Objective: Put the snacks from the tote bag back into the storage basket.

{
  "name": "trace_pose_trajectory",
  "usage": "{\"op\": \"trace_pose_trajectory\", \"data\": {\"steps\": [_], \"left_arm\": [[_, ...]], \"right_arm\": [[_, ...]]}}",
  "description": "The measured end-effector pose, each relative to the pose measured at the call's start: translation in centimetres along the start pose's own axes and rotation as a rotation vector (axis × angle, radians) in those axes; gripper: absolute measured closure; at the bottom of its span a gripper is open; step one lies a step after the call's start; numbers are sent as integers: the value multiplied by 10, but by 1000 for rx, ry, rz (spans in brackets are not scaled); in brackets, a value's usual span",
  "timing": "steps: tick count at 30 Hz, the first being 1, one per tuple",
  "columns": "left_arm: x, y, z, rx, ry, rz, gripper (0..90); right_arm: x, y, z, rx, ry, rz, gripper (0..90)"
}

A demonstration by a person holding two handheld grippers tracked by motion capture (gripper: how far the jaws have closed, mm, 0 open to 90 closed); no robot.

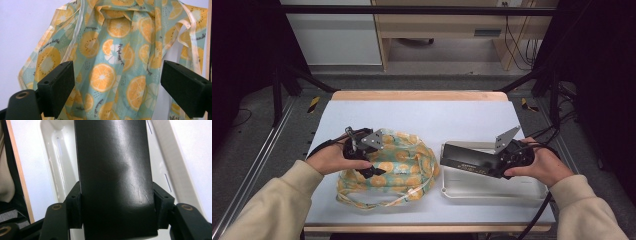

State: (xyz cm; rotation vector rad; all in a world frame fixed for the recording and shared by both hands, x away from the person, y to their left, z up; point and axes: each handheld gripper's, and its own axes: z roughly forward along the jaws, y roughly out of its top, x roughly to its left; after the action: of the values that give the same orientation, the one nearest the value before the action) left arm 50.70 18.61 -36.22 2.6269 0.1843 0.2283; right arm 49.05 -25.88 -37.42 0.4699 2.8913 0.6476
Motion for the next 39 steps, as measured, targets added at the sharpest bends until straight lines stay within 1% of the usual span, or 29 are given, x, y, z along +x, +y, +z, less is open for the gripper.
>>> {"op": "trace_pose_trajectory", "data": {"steps": [2, 7, 13, 14, 19, 21, 25, 30, 38, 39], "left_arm": [[-1, -2, -1, -3, 0, -4, 121], [-1, -8, -3, 7, 11, -18, 121], [0, -14, -3, 6, 16, -35, 121], [0, -15, -3, 8, 16, -33, 121], [0, -19, -3, 9, 16, -43, 121], [0, -20, -3, 11, 17, -44, 121], [0, -23, -3, 12, 18, -48, 121], [0, -25, -4, 10, 21, -51, 121], [1, -29, -4, 15, 21, -59, 121], [1, -30, -4, 16, 23, -59, 121]], "right_arm": [[-1, -3, -1, -8, -4, -6, 413], [-2, -8, -3, -8, -7, -1, 414], [-6, -16, -6, -10, -13, 13, 414], [-6, -17, -6, -8, -13, 17, 414], [-9, -21, -6, -4, -10, 7, 415], [-10, -22, -6, 1, -9, 13, 415], [-11, -24, -5, 3, -5, 9, 415], [-12, -25, -4, 8, -2, -8, 416], [-13, -26, -1, 18, 0, -17, 417], [-14, -27, -1, 20, 2, -26, 417]]}}
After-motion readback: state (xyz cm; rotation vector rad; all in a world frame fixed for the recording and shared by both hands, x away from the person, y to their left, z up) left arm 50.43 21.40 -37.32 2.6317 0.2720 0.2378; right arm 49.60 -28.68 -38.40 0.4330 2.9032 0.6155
